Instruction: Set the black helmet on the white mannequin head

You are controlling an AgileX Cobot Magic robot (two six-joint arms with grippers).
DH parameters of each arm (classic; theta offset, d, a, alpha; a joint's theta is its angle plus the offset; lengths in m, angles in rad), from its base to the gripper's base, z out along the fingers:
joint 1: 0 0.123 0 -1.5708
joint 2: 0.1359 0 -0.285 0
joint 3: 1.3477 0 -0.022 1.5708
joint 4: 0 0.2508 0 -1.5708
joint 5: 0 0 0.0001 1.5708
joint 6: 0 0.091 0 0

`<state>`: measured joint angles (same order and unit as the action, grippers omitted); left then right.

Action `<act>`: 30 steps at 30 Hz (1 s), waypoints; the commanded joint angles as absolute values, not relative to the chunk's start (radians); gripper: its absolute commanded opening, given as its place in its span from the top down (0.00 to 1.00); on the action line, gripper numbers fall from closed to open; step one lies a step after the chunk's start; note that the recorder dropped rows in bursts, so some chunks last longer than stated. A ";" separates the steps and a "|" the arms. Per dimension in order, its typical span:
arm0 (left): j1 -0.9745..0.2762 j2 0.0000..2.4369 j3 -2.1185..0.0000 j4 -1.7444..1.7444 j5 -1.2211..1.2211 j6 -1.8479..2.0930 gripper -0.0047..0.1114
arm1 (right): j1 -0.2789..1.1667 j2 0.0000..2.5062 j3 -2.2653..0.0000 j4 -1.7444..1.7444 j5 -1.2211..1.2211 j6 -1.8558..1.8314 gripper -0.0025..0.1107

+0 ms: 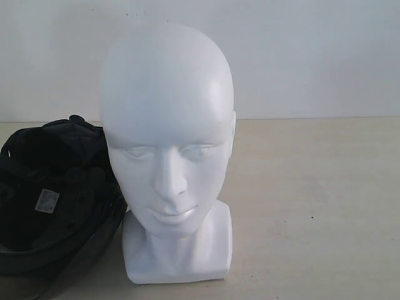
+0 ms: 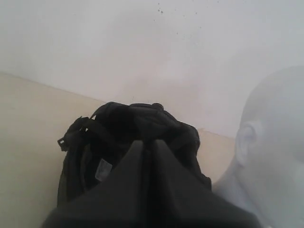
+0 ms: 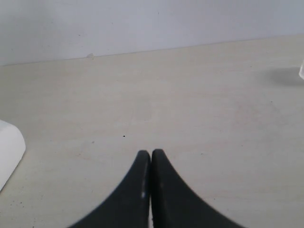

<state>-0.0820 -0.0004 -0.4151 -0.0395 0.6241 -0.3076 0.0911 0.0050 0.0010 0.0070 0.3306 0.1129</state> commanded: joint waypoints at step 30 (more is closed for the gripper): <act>-0.079 0.806 -0.610 -0.690 0.869 0.620 0.89 | 0.090 0.000 0.000 0.005 0.322 0.112 0.98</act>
